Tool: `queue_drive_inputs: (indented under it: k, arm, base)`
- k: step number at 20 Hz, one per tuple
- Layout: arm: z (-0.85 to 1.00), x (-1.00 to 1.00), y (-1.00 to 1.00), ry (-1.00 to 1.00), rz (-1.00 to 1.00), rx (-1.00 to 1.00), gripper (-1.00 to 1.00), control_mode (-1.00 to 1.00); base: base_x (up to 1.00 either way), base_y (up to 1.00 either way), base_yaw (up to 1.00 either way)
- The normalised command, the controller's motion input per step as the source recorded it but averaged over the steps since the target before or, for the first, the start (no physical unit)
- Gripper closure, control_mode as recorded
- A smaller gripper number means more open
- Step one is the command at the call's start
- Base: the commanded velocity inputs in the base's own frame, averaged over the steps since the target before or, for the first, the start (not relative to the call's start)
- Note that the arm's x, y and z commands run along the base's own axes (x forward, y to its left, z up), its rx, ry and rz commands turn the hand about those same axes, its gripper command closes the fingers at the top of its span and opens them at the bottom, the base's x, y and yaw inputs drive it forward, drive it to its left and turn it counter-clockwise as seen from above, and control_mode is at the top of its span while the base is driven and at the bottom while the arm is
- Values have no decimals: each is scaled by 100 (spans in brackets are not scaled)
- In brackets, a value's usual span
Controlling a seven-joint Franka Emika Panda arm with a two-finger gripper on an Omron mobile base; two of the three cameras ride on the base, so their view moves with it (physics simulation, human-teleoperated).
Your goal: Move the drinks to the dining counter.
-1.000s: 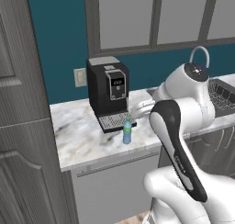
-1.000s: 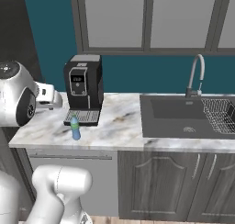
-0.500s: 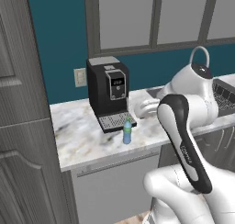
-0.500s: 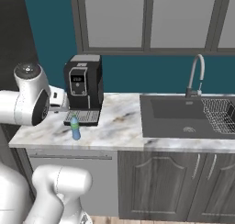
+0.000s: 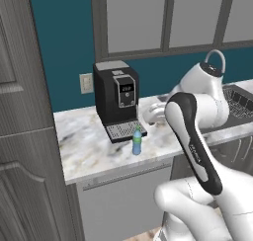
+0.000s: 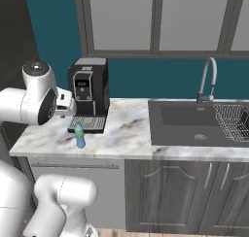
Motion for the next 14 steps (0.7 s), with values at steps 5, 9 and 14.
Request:
queue_drive_inputs:
  k: [5, 9, 14]
  arm:
    - [-1, 29, 0, 1, 0, -1, -100, -100]
    - [-1, 13, 0, 0, -1, -2, -100, -100]
    - [-4, 5, 0, 0, -3, -7, -100, -100]
  base:
    - [0, 0, 0]
    - [0, 0, 0]
    - [0, 0, 0]
